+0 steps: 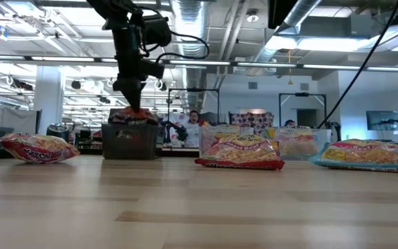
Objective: Sort Maruchan noodles
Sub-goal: Put the black noodle pack into the black bin
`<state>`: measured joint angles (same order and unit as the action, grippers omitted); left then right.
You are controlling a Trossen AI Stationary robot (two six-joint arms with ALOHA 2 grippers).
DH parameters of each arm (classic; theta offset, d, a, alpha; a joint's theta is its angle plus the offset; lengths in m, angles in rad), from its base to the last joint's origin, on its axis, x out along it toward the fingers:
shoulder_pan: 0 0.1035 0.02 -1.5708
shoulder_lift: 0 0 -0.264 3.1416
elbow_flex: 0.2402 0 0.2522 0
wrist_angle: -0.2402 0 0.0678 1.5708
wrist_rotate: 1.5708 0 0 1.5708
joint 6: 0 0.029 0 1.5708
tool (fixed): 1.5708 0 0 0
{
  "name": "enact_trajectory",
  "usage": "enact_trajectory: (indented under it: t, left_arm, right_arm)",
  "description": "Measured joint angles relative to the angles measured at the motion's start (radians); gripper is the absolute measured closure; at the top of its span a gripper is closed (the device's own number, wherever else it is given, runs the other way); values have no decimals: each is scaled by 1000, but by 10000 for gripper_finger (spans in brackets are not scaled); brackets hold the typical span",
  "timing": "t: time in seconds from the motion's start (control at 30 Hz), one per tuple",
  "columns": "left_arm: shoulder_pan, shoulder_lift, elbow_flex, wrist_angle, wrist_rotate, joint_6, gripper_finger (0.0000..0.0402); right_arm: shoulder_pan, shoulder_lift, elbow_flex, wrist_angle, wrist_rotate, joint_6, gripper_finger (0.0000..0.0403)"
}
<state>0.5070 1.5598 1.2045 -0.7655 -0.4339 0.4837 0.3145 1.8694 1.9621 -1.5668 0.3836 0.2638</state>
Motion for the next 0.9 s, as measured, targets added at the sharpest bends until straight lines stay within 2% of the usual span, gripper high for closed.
enact_trajectory:
  t: [0.13,0.3,0.53,0.73,0.9]
  left_arm:
    - [8,15,0,-12,-4,-18,401]
    - [17,14,0,-32,51,-21,391]
    - [24,14,0,-31,156,-47,325]
    - [24,14,0,-31,142,-100,265]
    - [21,13,35,-97,145,-138,247]
  right_arm:
    - [0,0,0,0,0,0,266]
    - [0,0,0,1,-2,0,266]
    - [0,0,0,1,-21,0,266]
    - [0,0,0,1,-21,0,266]
    - [-1,0,0,1,-21,-1,266]
